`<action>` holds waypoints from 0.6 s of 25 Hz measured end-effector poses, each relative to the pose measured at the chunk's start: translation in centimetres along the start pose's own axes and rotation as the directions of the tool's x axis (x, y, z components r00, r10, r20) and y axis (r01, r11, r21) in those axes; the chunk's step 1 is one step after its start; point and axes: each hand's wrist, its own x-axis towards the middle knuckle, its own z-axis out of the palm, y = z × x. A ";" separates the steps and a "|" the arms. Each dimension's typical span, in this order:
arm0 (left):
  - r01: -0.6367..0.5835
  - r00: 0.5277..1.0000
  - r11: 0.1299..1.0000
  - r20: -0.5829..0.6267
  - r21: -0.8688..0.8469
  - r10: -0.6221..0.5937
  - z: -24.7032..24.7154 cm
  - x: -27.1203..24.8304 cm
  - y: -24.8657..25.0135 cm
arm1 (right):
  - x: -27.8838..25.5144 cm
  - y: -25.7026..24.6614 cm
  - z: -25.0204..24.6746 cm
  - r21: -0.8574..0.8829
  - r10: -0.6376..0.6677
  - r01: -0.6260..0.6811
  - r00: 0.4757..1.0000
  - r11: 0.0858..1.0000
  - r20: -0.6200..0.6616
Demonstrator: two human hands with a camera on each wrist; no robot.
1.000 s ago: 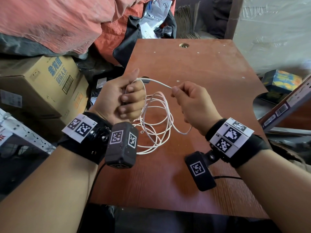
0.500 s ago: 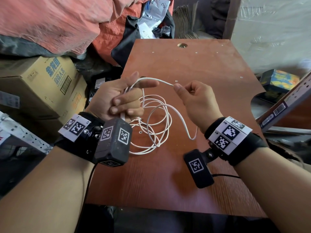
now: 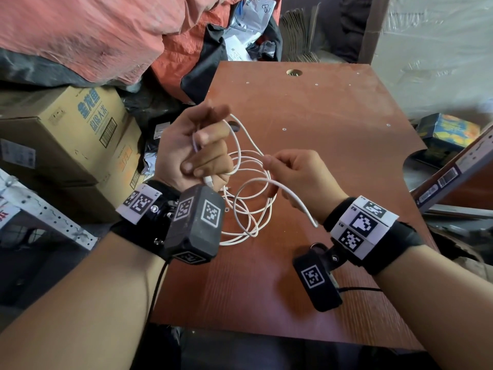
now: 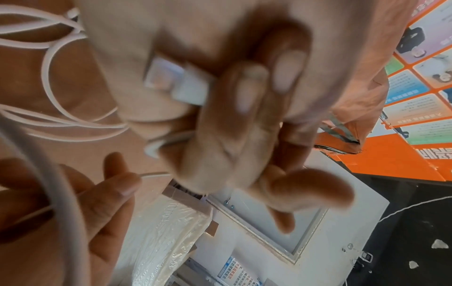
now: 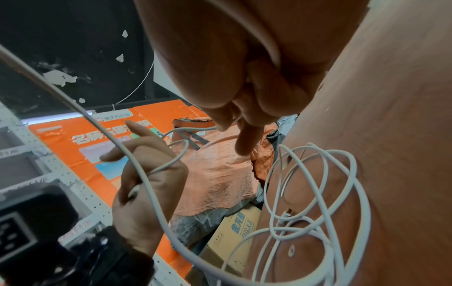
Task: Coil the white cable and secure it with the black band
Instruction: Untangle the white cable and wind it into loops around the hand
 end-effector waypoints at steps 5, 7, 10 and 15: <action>-0.353 0.916 0.935 -0.196 0.017 0.349 -0.2 0.0 0.1 | -0.2 -0.3 0.4 0.131 0.137 -0.150 0.985 0.980 0.101; -0.444 0.868 0.895 -0.229 0.038 0.440 -0.2 -0.1 0.1 | -0.3 -0.4 0.3 0.050 0.101 -0.106 0.990 0.993 0.096; -0.452 0.851 0.881 -0.230 0.137 0.472 0.1 0.1 -0.4 | -0.6 -0.4 0.9 -0.154 0.034 -0.007 0.984 0.988 0.174; -0.339 0.860 0.877 -0.266 0.342 0.436 0.2 0.4 -0.7 | -0.8 -0.3 1.6 -0.258 -0.033 0.103 0.965 0.961 0.261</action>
